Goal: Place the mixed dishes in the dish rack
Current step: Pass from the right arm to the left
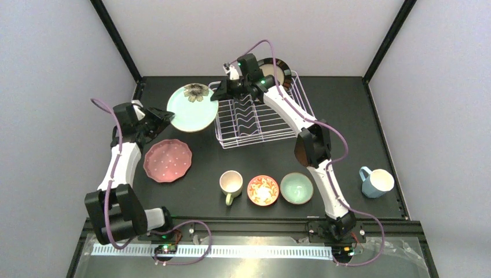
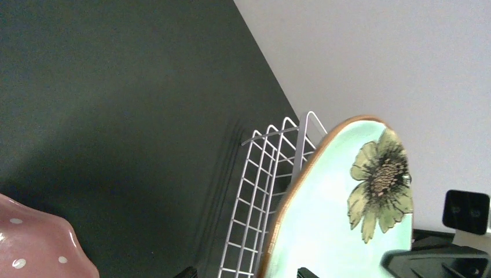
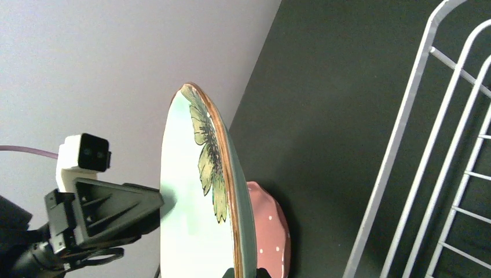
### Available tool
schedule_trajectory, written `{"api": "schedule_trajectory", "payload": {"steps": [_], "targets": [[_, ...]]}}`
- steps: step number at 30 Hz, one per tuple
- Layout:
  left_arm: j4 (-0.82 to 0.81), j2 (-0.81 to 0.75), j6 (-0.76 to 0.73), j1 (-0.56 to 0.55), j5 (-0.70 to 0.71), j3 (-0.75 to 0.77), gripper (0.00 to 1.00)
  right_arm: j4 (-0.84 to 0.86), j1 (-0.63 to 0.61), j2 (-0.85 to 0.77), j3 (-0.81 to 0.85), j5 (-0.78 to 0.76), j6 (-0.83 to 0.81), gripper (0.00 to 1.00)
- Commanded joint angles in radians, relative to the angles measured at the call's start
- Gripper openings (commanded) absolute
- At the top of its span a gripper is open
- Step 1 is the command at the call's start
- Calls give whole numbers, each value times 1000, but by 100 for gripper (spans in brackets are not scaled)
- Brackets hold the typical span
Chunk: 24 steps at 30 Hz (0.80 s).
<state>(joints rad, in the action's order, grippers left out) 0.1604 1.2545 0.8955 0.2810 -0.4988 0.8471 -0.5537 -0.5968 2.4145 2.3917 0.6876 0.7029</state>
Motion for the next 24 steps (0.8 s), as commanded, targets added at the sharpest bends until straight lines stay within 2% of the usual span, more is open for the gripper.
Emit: {"api": "schedule_trajectory", "payload": {"steps": [1,20,22,24], "targets": [[-45,25,-16,-4,-33,-9,99,105,6,-97,70,95,78,0],[-532,43,156,-71,-209,-111,98,180,5,-99,28,187,168,0],[-580,39,169,-70,-227,-123,94,178,5,-97,27,192,173,0],[-604,34,174,-70,-237,-126,86,174,5,-94,22,194,172,0]]}}
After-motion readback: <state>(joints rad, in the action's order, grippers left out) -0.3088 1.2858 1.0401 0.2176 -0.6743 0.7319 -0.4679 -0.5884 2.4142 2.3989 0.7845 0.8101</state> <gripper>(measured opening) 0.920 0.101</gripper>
